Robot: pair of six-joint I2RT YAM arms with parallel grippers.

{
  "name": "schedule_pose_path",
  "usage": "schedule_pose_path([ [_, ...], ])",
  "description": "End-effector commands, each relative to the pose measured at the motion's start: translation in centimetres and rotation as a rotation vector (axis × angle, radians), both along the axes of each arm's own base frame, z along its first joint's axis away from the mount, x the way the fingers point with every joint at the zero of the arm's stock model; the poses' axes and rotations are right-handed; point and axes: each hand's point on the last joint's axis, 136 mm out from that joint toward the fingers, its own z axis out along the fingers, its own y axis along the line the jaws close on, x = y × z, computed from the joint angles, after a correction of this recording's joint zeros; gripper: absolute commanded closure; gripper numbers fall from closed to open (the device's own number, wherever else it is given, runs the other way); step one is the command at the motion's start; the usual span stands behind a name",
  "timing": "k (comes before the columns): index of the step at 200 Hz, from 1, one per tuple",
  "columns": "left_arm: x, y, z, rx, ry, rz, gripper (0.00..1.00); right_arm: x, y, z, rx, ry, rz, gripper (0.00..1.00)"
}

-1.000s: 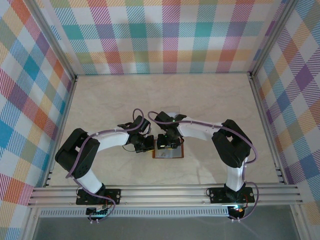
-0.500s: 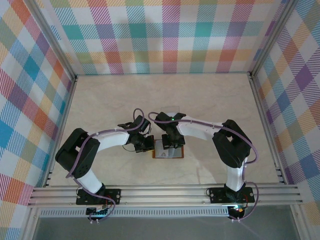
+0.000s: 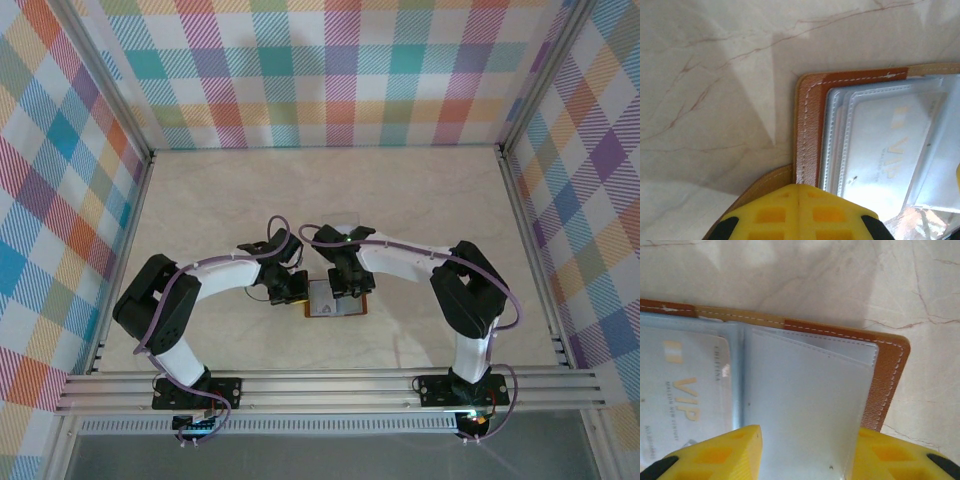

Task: Take the credit cards out of the card holder

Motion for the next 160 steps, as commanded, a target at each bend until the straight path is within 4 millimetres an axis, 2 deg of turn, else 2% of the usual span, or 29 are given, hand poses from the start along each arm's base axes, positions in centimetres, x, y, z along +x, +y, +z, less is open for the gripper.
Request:
schedule_pose_path([
  [1,-0.3,0.0,0.7,0.032,0.008,-0.022,0.97,-0.3,-1.3,0.3,-0.044,-0.016,0.023,0.54],
  [33,-0.1,-1.1,1.6,0.035,-0.01,-0.04,0.97,-0.3,-2.1,-0.2,-0.084,-0.02,0.032,0.53],
  [81,-0.2,-2.5,1.3,0.035,-0.005,-0.052,0.97,-0.2,-2.3,-0.2,-0.085,-0.027,0.045,0.51],
  [117,-0.2,-3.1,0.7,0.037,-0.001,-0.056,0.97,-0.2,-1.2,1.2,-0.011,-0.042,0.061,0.52],
  [160,-0.5,-2.9,-0.5,0.054,0.015,-0.061,0.97,-0.7,1.2,2.8,0.142,-0.019,0.068,0.55],
])
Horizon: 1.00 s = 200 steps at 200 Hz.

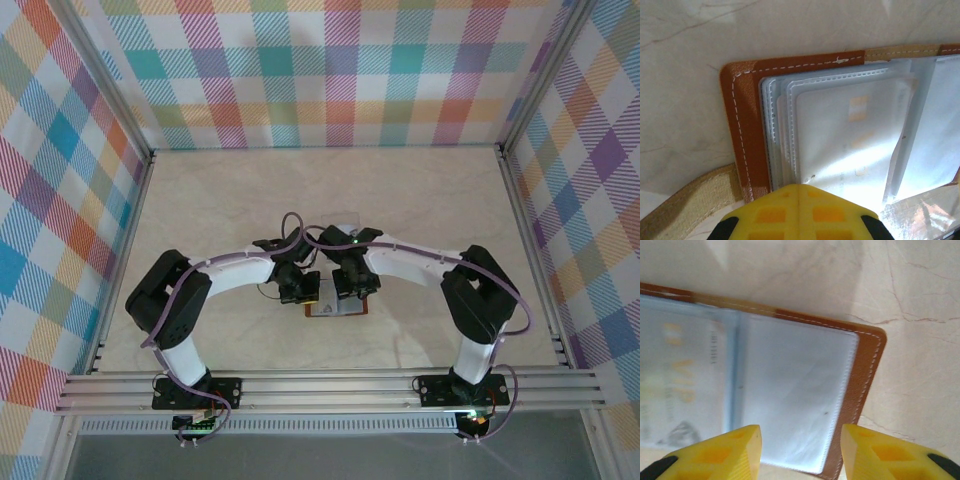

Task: Take the credit cards out of the card holder

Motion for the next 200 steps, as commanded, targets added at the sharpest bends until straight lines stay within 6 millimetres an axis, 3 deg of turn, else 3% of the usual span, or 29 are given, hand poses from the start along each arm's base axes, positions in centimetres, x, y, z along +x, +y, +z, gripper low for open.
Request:
schedule_pose_path([
  [1,-0.1,-0.2,-0.8,0.02,0.01,0.001,0.97,-0.5,1.7,1.5,0.12,0.018,0.022,0.55],
  [55,-0.4,0.3,-1.6,0.042,0.016,0.0,0.97,-1.4,6.8,2.4,0.499,0.134,0.028,0.65],
  [68,-0.5,0.2,-1.7,0.036,0.019,0.001,0.98,-1.4,7.3,2.1,0.54,0.152,0.019,0.67],
  [141,-0.5,0.3,-1.6,0.036,0.017,-0.002,0.98,-0.6,5.7,-0.9,0.496,0.174,-0.053,0.69],
  [200,-0.5,0.3,-1.6,0.035,0.016,-0.002,0.98,-0.4,4.9,-1.8,0.439,0.163,-0.056,0.69],
])
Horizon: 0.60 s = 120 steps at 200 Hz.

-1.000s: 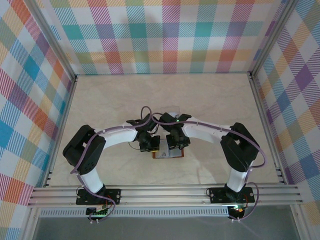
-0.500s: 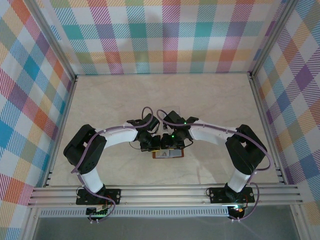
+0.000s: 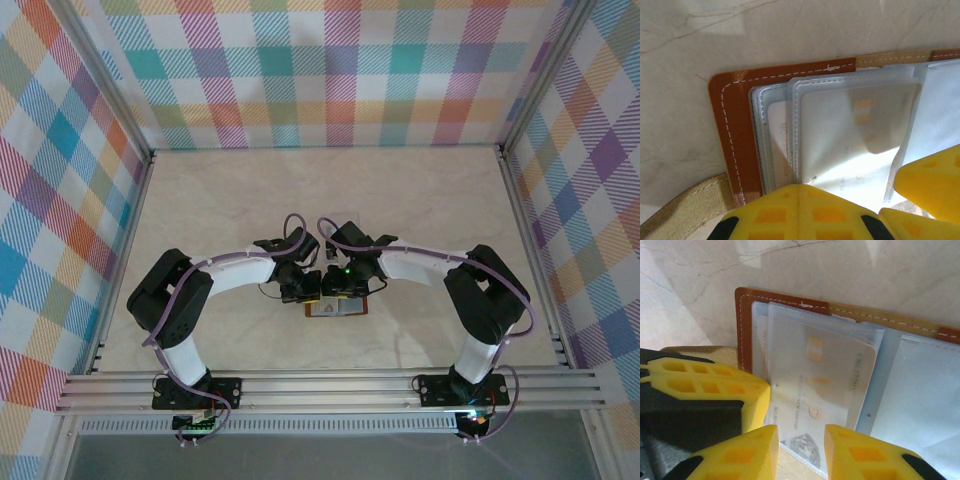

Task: Take the credit cards out of the card holder

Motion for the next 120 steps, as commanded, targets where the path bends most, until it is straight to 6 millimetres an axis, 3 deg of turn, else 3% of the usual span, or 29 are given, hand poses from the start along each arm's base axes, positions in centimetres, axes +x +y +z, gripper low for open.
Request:
schedule_pose_path([
  [1,-0.83,0.58,-1.55,0.047,0.025,-0.001,0.98,0.16,-0.6,-0.83,-0.037,-0.001,-0.001,0.69],
  [120,-0.86,0.62,-1.65,0.048,0.025,-0.002,0.98,0.0,-0.76,-1.39,-0.053,0.008,0.013,0.69],
])
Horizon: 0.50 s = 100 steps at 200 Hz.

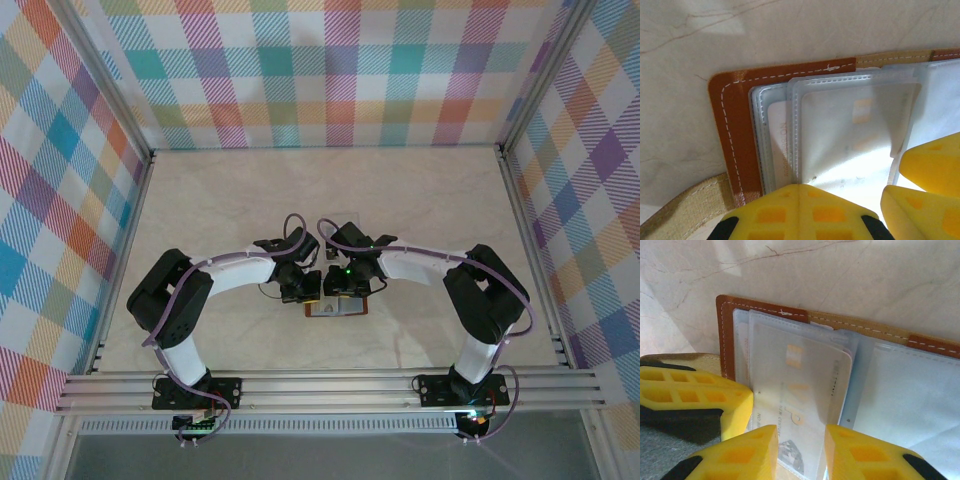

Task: Take the credit cards out of the card holder

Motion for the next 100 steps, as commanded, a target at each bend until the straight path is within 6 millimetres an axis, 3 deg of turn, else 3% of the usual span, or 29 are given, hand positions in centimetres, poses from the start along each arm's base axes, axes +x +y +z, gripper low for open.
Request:
schedule_pose_path([
  [1,-0.8,0.6,-1.6,0.048,0.025,-0.002,0.98,-0.4,-0.1,-0.8,-0.011,0.033,0.015,0.69],
  [100,-0.9,0.6,-1.6,0.048,0.025,-0.002,0.98,-0.7,1.8,-0.5,0.094,0.063,0.045,0.69],
])
